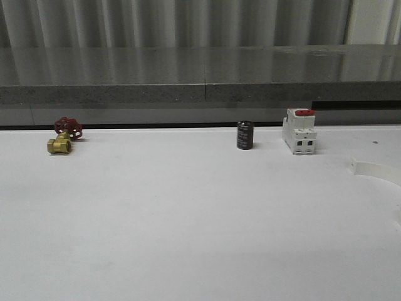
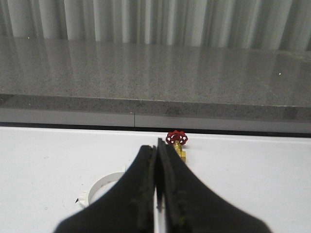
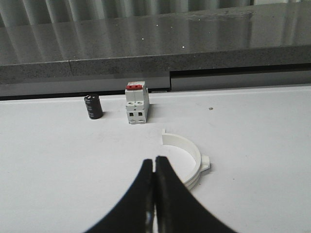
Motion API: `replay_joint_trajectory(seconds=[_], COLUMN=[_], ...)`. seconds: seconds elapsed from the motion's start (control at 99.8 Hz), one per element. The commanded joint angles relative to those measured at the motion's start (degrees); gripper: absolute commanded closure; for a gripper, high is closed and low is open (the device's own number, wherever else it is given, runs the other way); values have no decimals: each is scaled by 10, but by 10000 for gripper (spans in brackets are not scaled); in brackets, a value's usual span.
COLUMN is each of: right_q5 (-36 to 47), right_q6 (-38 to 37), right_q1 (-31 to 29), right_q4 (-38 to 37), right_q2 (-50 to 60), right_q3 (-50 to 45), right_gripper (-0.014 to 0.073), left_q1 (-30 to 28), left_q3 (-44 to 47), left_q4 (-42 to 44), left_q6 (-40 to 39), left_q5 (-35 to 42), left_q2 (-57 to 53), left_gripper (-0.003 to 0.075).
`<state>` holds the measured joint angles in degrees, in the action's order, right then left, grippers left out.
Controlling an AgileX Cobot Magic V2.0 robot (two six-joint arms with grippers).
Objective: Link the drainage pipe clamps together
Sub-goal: 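Lower the left gripper over the white half-ring clamp nearest it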
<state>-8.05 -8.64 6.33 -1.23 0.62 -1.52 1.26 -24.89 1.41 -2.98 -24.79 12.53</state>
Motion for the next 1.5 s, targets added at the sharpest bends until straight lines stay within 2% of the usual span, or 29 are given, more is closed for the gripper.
replay_joint_trajectory(seconds=[0.0, 0.13, 0.25, 0.711, 0.781, 0.851, 1.022, 1.092, 1.272, 1.492], right_q5=[45, 45, 45, 45, 45, 45, 45, 45, 45, 45], right_q6=[5, 5, 5, 5, 5, 5, 5, 5, 5, 5], right_q1=[-3, -3, -3, -3, -3, -3, -3, -3, -3, -3], right_q4=[-6, -6, -6, -6, -6, -6, -6, -6, -6, -6], right_q2=[11, 11, 11, 11, 11, 11, 11, 11, 11, 11], right_q3=[9, 9, 9, 9, 9, 9, 9, 9, 9, 9], right_gripper=[662, 662, 662, 662, 662, 662, 662, 662, 662, 662], left_q1=[-1, -1, -1, -1, -1, -1, -1, -1, -1, -1], left_q3=[-80, -161, -204, -206, -206, -206, -206, -206, -206, -219], left_q4=[3, 5, 2, 2, 2, 2, 2, -10, -20, -20], left_q6=[-2, -1, -1, -1, -1, -1, -1, -1, -1, 3], left_q5=[-22, -132, -196, -214, -218, -220, -220, -227, -242, -195], left_q2=[66, 146, 204, 278, 281, 283, 283, 283, 297, 383], left_gripper=[741, 741, 741, 736, 684, 574, 175, 88, 81, 81])
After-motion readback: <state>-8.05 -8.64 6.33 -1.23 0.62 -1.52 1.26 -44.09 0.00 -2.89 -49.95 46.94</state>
